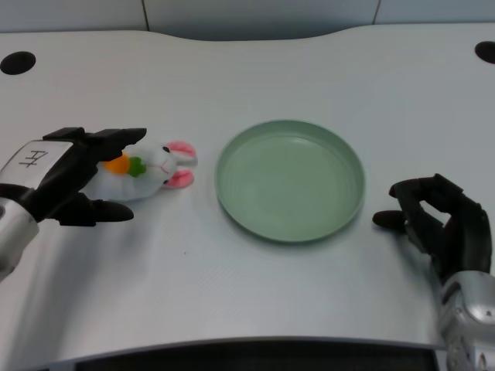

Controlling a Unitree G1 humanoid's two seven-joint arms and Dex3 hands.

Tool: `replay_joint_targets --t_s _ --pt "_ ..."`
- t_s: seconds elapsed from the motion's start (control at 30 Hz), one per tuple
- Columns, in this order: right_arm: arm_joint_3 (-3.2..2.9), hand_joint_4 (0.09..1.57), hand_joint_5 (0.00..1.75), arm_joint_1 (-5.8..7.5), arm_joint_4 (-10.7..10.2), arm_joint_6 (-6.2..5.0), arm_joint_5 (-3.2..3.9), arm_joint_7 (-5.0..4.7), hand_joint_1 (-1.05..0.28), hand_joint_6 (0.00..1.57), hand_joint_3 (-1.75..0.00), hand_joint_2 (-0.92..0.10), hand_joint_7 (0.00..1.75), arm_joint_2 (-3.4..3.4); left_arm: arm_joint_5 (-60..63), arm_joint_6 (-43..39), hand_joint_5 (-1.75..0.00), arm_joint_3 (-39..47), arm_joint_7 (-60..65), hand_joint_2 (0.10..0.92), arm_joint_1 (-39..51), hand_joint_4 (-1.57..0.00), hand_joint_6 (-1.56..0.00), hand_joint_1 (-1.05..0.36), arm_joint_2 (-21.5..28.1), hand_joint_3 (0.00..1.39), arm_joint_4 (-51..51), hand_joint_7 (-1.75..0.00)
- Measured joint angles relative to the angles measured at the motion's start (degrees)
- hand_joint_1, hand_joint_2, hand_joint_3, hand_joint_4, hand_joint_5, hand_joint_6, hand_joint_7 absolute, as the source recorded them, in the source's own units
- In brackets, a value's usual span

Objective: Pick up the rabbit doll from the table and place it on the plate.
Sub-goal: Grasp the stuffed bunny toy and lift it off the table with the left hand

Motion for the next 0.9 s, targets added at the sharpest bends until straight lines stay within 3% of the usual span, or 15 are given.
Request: replay_joint_targets --t_s 0.4,0.6,0.9 --pt "-0.13 0.85 0.88 -1.10 1.5 0.00 0.34 -0.10 -0.77 0.83 -0.13 -0.92 1.18 0.19 3.5 -1.2 -0.11 -5.1 0.9 0.920 -3.0 -0.01 -0.10 -0.90 1.4 0.03 3.4 0.00" --pt "-0.24 0.85 0.88 -1.24 1.6 0.02 0.57 -0.07 -0.76 0.86 -0.12 -0.92 1.18 0.20 12.5 0.4 -0.08 -9.2 4.0 0.907 -5.1 0.00 -0.09 -0.92 2.9 0.04 3.5 0.00" --pt "-0.06 0.85 0.88 -1.61 1.9 0.06 0.08 -0.51 -0.76 0.85 -0.13 -0.92 1.17 0.20 17.2 2.3 -0.03 -12.5 6.7 0.916 -9.6 -0.01 -0.11 -0.90 3.7 0.01 5.1 -0.02"
